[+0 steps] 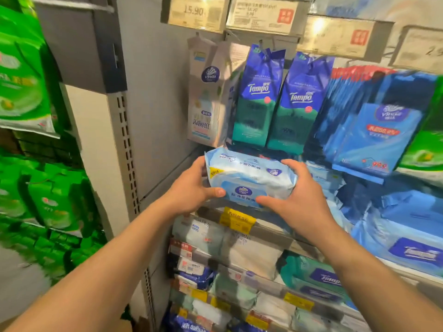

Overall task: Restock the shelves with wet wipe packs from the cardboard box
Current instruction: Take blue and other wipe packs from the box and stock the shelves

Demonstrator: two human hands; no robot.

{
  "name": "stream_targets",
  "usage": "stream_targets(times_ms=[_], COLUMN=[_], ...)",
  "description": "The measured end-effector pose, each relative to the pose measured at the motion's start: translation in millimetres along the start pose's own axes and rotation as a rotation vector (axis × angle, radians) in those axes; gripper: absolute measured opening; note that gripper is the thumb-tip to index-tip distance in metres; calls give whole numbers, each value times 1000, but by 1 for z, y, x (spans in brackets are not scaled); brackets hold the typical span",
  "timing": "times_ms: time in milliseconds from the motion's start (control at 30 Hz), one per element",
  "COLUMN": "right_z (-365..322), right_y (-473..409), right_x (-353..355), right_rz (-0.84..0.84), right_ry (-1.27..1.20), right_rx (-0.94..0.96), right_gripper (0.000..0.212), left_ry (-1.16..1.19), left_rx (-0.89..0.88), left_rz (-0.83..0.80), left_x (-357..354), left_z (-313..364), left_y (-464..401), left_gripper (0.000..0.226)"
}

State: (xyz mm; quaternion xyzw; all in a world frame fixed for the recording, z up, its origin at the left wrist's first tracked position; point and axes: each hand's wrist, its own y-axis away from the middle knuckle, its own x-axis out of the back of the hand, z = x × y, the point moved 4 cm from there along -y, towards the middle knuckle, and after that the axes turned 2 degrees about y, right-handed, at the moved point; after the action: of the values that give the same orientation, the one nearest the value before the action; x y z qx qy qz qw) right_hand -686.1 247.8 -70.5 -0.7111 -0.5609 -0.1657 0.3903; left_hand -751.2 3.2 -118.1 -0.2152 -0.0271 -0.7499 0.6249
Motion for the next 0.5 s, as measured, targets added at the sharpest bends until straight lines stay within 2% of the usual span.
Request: stream_targets(times_ms=[233,367,500], right_z=[12,16,22], right_y=[-9,-3,5], right_x=[-2,-7,-12], right_rz=[-75,-80,-120], right_ry=[173,238,307], right_rx=[57,138,121], right_gripper=[97,93,95], left_ry=[58,6,-20], left_rx=[-24,-53,-22], left_rz=[43,54,16], left_x=[-11,-14,-21], left_z=[-17,-28,-37], left_y=[-5,-2,3], left_gripper=[78,81,80])
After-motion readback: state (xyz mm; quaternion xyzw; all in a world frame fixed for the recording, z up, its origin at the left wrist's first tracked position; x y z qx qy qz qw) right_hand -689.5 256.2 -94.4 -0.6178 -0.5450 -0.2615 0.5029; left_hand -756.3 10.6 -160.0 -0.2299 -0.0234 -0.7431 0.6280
